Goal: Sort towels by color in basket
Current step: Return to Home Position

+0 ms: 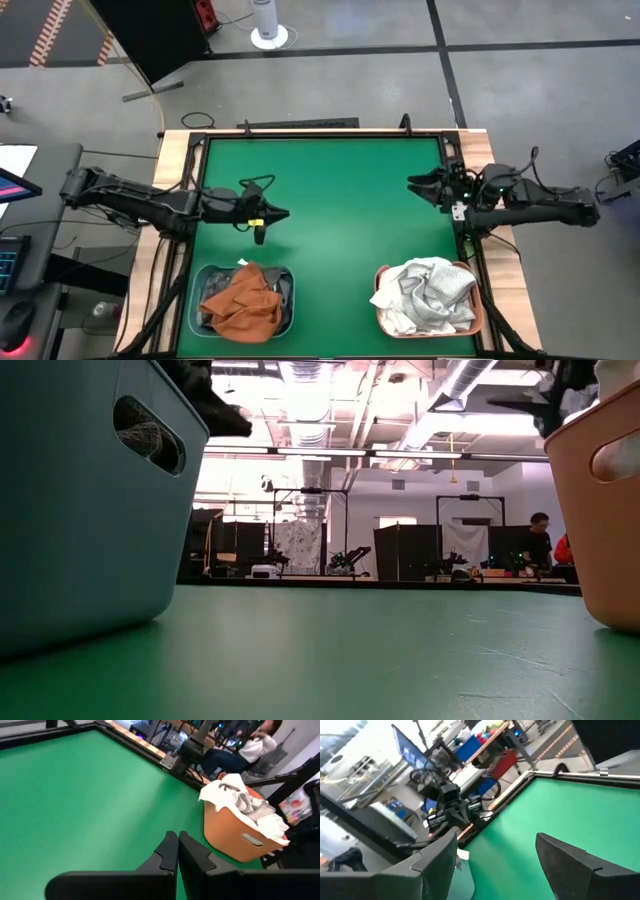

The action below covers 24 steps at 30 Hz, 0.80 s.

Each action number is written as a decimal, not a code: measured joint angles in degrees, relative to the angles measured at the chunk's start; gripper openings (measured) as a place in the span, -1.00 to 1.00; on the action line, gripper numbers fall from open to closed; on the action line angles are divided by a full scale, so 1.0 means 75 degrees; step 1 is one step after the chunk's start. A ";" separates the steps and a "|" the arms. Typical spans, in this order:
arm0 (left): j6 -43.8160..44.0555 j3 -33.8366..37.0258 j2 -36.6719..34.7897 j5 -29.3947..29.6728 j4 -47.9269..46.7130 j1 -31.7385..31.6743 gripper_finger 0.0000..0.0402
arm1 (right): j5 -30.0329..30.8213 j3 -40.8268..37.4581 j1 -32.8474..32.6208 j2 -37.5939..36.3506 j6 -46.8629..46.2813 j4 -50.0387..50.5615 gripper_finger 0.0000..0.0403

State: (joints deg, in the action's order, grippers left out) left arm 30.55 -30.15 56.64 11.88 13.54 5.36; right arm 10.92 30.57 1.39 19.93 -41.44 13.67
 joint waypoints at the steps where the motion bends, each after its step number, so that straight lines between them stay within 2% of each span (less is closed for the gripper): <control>1: 0.0044 0.0202 -0.0150 -0.0014 0.0126 -0.0056 -0.98 | 0.0058 0.0000 0.0033 -0.0159 -0.0017 0.0155 0.46; 7: 0.0976 0.1916 -0.1028 -0.0019 0.1520 -0.0168 -1.00 | 0.0367 0.0000 0.0248 -0.1199 0.0100 0.0693 0.46; 10: 0.1223 0.2436 -0.1534 -0.0026 0.1953 -0.0165 -1.00 | 0.0407 0.0000 0.0356 -0.1585 0.0153 0.0875 0.46; 14: 0.1156 0.2643 -0.2105 0.0017 0.1657 -0.0204 -1.00 | 0.0413 -0.0211 0.0532 -0.1981 0.0127 0.0902 0.46; 19: 0.1119 0.2683 -0.3059 0.0024 0.0721 -0.0569 -1.00 | 0.0414 -0.1093 0.0670 -0.2609 -0.0376 0.0543 0.46; 24: 0.1353 0.2683 -0.3977 -0.0582 -0.0299 -0.0886 -1.00 | 0.0378 -0.1712 0.0685 -0.2614 -0.0537 -0.0170 0.46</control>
State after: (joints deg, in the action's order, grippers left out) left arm 40.70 -10.03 26.82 7.51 11.29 -1.29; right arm 13.75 17.73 6.52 0.32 -45.47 12.40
